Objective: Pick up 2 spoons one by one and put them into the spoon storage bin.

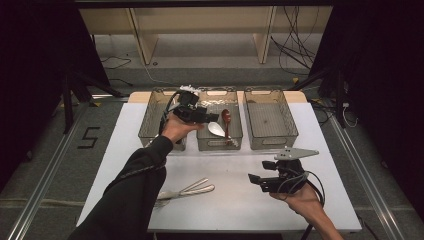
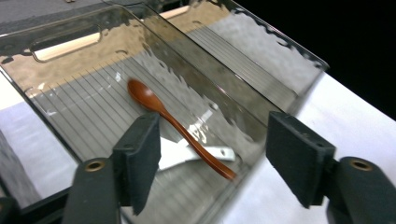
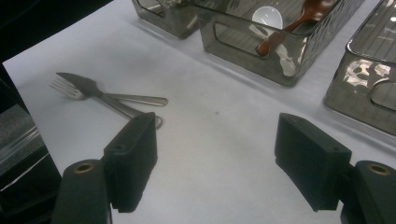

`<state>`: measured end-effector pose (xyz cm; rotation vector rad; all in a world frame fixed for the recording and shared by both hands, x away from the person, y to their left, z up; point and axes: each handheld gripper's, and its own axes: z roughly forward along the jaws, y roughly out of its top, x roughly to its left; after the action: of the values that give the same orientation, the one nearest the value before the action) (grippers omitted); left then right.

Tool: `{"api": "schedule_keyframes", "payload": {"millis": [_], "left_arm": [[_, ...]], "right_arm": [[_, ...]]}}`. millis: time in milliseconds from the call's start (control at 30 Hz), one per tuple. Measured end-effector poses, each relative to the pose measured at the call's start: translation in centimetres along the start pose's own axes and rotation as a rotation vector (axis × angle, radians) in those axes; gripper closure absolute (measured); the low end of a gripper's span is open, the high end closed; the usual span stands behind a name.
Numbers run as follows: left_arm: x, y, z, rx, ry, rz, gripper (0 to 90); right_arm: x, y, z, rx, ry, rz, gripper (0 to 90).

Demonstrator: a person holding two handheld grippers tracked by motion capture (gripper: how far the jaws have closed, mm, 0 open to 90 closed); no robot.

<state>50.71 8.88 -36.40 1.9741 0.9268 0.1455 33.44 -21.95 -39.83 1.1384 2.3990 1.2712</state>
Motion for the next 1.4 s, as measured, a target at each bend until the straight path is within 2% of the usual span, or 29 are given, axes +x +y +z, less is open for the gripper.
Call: {"api": "schedule_keyframes", "payload": {"millis": [133,300,400,533,800,967,1133,1400], "left_arm": [[-0.6,-1.5,-2.3,-0.003,-0.012,0.027,28.3],[-1.1,-3.4,-4.8,-0.007,-0.017,0.052,26.7],[-1.4,-3.9,-5.8,0.014,0.014,0.076,24.9],[-2.0,-4.5,-6.9,0.006,0.017,0.099,24.0],[-2.5,-6.3,-7.6,0.044,0.015,0.112,22.3],[-2.9,-7.9,-7.7,0.095,0.024,0.132,20.9],[-2.9,-9.4,-7.7,0.141,0.028,0.133,19.9],[-2.9,-10.8,-8.0,0.172,0.033,0.145,18.9]], "right_arm": [[0.0,0.0,0.1,0.005,-0.002,0.002,30.6],[0.2,0.1,0.2,0.006,-0.002,0.000,30.6],[0.3,0.1,0.3,0.008,-0.003,-0.003,30.6],[0.4,0.2,0.3,0.004,-0.001,-0.005,30.6],[0.3,0.1,0.2,0.003,-0.001,-0.004,30.5],[0.4,0.1,0.2,0.007,0.000,-0.007,30.4],[0.5,0.1,0.2,0.007,0.001,-0.009,30.4],[0.5,0.1,0.2,0.007,0.000,-0.010,30.4]]}}
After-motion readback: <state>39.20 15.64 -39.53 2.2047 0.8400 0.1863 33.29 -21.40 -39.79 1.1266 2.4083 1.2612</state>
